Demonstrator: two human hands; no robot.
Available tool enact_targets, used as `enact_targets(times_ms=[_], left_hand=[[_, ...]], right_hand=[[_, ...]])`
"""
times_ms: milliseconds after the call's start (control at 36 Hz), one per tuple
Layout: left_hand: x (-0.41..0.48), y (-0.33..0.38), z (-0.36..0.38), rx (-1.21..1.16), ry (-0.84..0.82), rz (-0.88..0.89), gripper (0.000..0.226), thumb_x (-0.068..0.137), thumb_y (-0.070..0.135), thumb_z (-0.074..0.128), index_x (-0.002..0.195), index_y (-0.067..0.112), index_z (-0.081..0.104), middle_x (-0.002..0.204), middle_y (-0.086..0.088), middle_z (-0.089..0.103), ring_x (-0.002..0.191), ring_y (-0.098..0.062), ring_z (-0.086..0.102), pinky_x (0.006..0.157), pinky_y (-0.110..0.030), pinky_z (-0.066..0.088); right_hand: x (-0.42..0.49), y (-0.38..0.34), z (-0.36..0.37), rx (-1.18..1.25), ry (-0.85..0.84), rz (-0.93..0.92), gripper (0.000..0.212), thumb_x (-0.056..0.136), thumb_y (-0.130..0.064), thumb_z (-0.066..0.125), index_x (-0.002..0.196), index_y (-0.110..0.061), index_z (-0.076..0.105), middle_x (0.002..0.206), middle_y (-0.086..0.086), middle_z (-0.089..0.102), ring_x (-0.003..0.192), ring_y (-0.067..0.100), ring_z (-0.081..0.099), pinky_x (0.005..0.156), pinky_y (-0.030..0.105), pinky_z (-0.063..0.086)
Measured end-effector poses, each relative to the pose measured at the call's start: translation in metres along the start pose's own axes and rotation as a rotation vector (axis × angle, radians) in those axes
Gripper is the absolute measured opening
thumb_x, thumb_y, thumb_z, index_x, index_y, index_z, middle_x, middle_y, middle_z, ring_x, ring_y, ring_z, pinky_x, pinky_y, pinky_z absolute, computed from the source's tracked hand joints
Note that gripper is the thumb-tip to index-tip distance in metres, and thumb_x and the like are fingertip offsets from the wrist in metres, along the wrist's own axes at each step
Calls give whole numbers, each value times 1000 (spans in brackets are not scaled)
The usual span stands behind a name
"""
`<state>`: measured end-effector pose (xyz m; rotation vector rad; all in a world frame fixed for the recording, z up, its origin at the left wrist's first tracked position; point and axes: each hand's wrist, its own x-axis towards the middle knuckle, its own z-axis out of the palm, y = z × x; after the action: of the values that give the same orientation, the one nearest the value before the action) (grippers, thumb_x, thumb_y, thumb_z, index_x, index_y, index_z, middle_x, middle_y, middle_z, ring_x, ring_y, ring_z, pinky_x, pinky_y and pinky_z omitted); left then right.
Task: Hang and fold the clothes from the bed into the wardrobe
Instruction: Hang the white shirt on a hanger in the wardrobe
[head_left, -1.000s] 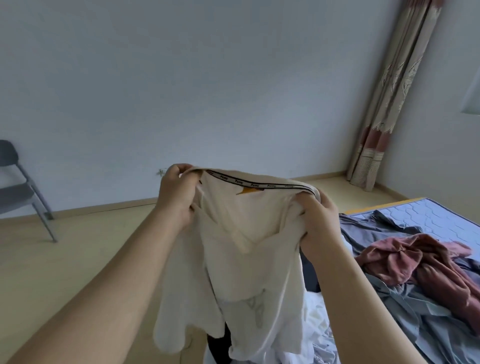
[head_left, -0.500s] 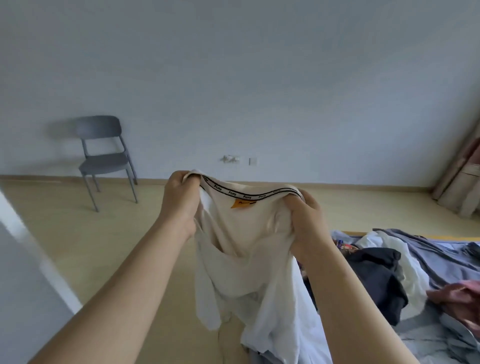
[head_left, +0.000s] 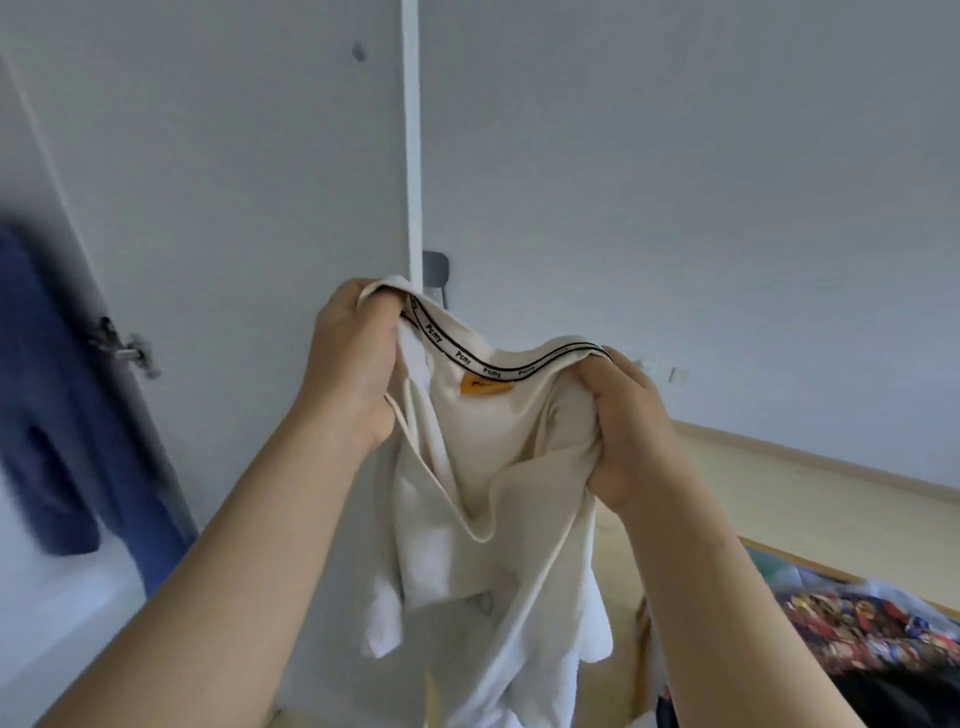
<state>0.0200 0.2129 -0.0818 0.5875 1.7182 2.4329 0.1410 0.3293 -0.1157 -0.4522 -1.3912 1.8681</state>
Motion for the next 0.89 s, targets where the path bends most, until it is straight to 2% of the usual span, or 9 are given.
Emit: enact_targets(times_ms=[167, 278, 389, 472, 583, 639, 694, 778, 889], left_hand=[[13, 24, -89, -2, 154, 30, 21, 90, 11, 49, 72, 19, 51, 61, 5, 51, 51, -7, 49, 44, -12, 41], [18, 35, -154, 47, 264, 27, 19, 90, 14, 49, 73, 21, 52, 67, 4, 51, 61, -10, 49, 55, -22, 43], [22, 47, -218, 70, 342, 21, 13, 88, 15, 51, 78, 21, 55, 80, -2, 56, 75, -17, 54, 67, -30, 45], [25, 55, -264, 86, 426, 38, 14, 87, 16, 53, 75, 21, 55, 76, -1, 56, 75, -19, 53, 66, -30, 44], [26, 68, -315, 101, 507, 54, 15, 88, 13, 51, 75, 20, 55, 72, 0, 57, 68, -17, 54, 59, -26, 43], [25, 75, -340, 122, 552, 69, 16, 89, 13, 50, 76, 19, 55, 73, 0, 58, 67, -15, 56, 57, -25, 43], [25, 81, -363, 138, 600, 83, 18, 90, 12, 50, 74, 19, 55, 72, 1, 58, 65, -13, 56, 55, -25, 42], [26, 89, -393, 157, 683, 88, 20, 90, 13, 50, 73, 23, 55, 73, 1, 58, 67, -14, 55, 59, -26, 43], [27, 92, -425, 165, 775, 91, 15, 89, 16, 53, 76, 23, 55, 76, 1, 58, 69, -15, 54, 61, -27, 44]], right_hand=[[-18, 28, 83, -6, -126, 56, 19, 87, -4, 49, 77, -11, 63, 65, 3, 64, 59, 14, 60, 51, 21, 50], [-29, 50, 138, -26, -165, 89, 16, 84, -7, 52, 76, -14, 64, 66, 3, 63, 60, 15, 59, 53, 22, 48], [-42, 69, 194, 12, -238, 117, 17, 85, -3, 50, 77, -12, 62, 61, 0, 62, 55, 11, 58, 47, 17, 46], [-51, 85, 233, 30, -289, 143, 14, 86, -3, 50, 80, -10, 61, 59, -2, 62, 51, 8, 58, 45, 15, 45], [-61, 107, 280, 66, -337, 183, 12, 86, -2, 51, 85, -9, 60, 69, 4, 62, 60, 13, 58, 50, 18, 47], [-65, 117, 303, 74, -369, 202, 12, 86, -2, 51, 81, -10, 58, 70, 5, 58, 63, 15, 54, 54, 21, 46], [-68, 128, 324, 91, -398, 222, 17, 86, -1, 51, 74, -12, 55, 64, 2, 56, 58, 12, 53, 53, 21, 44], [-72, 145, 351, 97, -447, 253, 21, 86, 0, 52, 70, -14, 55, 55, -3, 58, 50, 8, 54, 48, 18, 45], [-72, 169, 382, 44, -520, 291, 33, 81, 2, 53, 56, -19, 59, 51, -3, 58, 50, 12, 55, 50, 21, 46]])
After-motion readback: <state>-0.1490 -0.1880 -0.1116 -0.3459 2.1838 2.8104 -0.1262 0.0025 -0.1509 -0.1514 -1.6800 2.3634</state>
